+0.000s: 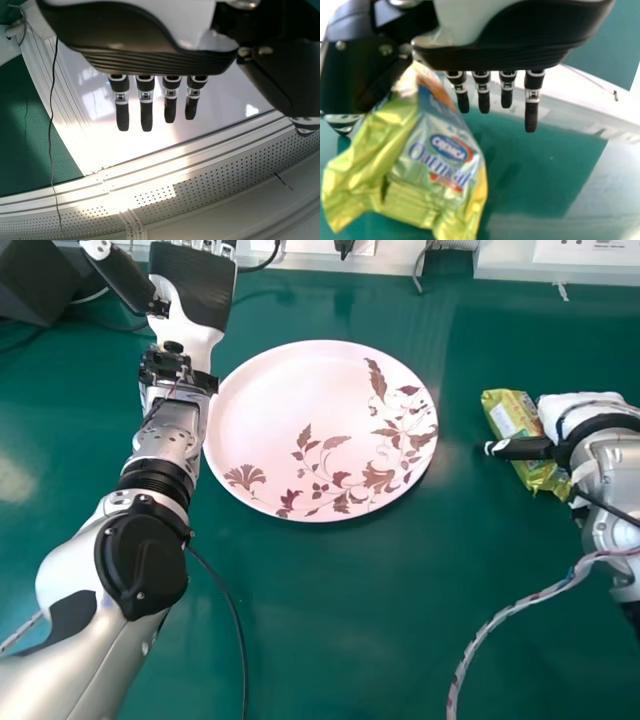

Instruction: Pick up biscuit and place it in the plate

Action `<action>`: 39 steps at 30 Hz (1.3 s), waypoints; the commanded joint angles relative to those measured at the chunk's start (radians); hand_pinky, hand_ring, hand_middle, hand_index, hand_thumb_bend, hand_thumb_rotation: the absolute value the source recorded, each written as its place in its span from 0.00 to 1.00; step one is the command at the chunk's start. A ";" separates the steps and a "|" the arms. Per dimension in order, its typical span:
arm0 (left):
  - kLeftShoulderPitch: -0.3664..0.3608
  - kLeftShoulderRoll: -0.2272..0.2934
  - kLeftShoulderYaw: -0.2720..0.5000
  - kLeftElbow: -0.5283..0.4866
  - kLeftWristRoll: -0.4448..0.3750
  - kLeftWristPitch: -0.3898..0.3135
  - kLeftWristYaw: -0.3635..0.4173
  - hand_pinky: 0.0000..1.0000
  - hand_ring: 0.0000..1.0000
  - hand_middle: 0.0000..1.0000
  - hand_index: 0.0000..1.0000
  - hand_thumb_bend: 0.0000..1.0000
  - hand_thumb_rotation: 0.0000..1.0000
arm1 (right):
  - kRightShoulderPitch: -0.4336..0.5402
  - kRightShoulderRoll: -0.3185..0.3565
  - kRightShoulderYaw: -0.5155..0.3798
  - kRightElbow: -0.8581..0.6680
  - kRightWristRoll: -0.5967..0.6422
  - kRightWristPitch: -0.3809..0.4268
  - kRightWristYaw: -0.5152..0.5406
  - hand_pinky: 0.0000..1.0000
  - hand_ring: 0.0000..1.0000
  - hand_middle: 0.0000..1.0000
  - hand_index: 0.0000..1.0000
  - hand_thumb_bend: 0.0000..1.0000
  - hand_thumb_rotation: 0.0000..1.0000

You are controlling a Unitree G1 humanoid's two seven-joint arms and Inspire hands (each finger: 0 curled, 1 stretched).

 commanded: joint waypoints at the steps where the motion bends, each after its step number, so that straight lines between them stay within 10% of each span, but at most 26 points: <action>1: -0.002 -0.001 -0.001 -0.003 0.006 -0.010 -0.001 0.77 0.85 0.96 0.97 1.00 0.66 | -0.001 0.008 0.011 0.014 -0.014 0.018 -0.021 0.73 0.97 1.00 1.00 1.00 0.71; 24: -0.003 -0.001 0.008 -0.005 -0.008 0.002 -0.009 0.76 0.84 0.95 0.98 1.00 0.65 | 0.019 0.025 0.026 0.053 0.060 0.015 -0.080 0.75 0.97 1.00 1.00 0.97 0.70; 39: -0.009 0.003 0.029 0.000 -0.028 0.041 0.011 0.80 0.85 0.95 0.99 1.00 0.68 | 0.030 -0.016 0.025 0.020 0.163 -0.049 -0.098 0.62 0.85 1.00 1.00 0.77 0.40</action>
